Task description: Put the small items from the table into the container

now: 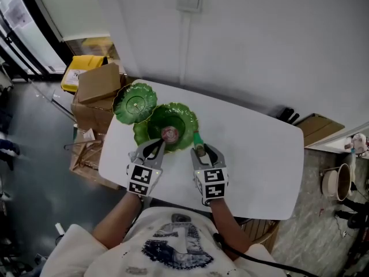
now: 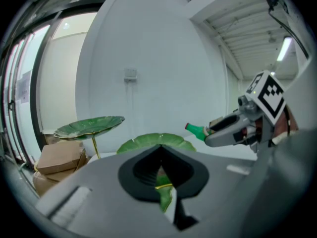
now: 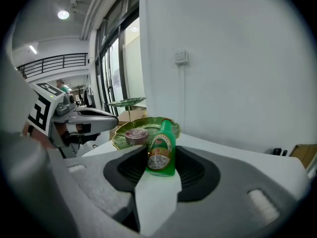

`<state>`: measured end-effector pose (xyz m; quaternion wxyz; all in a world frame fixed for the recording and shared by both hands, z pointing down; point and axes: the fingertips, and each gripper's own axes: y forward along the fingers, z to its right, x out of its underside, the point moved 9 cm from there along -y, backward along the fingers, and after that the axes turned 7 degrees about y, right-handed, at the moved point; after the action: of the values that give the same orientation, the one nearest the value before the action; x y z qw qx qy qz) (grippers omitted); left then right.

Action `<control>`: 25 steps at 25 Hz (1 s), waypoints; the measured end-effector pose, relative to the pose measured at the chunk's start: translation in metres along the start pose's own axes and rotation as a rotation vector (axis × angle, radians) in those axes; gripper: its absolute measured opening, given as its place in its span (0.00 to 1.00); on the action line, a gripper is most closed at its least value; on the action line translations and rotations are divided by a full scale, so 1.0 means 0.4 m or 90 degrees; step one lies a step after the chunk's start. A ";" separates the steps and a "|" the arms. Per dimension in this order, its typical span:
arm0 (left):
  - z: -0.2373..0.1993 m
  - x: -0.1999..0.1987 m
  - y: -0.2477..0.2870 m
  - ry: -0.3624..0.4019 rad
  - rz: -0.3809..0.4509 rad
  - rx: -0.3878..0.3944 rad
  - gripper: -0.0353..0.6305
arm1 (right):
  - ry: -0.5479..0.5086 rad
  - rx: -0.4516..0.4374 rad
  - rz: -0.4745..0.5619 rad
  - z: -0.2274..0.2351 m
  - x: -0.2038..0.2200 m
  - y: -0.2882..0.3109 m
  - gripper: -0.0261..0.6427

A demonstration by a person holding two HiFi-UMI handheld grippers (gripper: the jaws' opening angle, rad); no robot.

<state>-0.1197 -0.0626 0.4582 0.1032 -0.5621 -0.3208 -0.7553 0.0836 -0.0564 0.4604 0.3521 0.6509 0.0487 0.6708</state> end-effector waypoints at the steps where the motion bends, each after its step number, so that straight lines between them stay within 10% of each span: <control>1: -0.009 0.000 0.003 0.000 0.002 0.002 0.04 | -0.002 0.003 -0.003 -0.004 -0.003 0.007 0.30; 25: -0.101 0.010 0.058 0.015 0.028 0.063 0.04 | -0.113 0.028 -0.079 -0.089 -0.062 0.140 0.30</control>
<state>-0.1409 -0.1039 0.4637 0.1512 -0.5543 -0.3441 -0.7427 0.0262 -0.0975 0.4635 0.3811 0.7114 0.0723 0.5860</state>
